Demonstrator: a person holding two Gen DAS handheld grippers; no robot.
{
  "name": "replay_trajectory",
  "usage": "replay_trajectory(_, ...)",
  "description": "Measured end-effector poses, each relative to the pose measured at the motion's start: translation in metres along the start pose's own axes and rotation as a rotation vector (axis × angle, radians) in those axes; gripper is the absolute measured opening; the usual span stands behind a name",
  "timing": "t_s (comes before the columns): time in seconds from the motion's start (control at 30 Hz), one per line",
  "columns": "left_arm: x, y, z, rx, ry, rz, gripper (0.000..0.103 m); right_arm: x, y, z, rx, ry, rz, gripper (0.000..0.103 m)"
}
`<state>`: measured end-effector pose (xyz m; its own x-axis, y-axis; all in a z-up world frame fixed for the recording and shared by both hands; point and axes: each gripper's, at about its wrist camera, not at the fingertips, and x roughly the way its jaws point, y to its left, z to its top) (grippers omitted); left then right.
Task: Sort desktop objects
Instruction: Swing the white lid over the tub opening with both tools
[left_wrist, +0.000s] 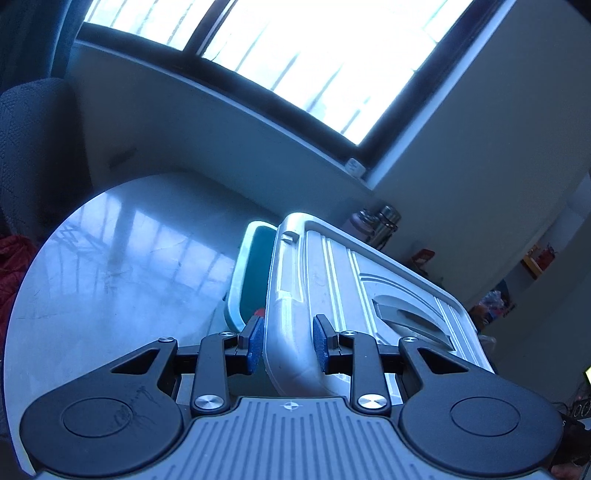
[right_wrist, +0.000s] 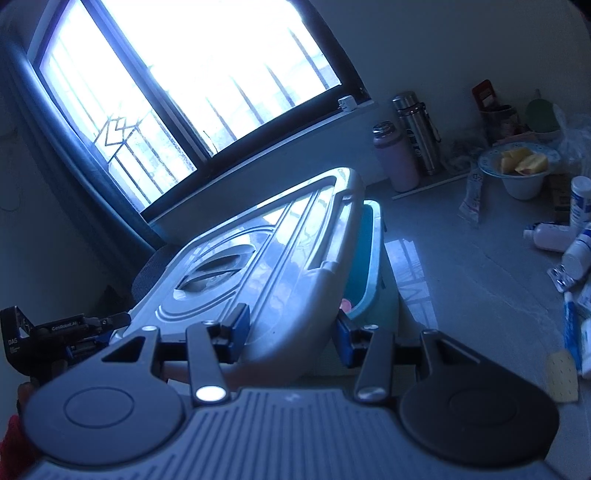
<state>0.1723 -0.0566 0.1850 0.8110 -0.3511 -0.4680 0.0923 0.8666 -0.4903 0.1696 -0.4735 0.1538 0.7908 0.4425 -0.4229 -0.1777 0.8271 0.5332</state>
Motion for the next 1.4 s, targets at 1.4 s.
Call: replay_trajectory(1.4,0.091,0.011,0.044,0.015,0.025,0.123,0.029,0.097,-0.019,0.034,-0.072,0.137,-0.137,0.057)
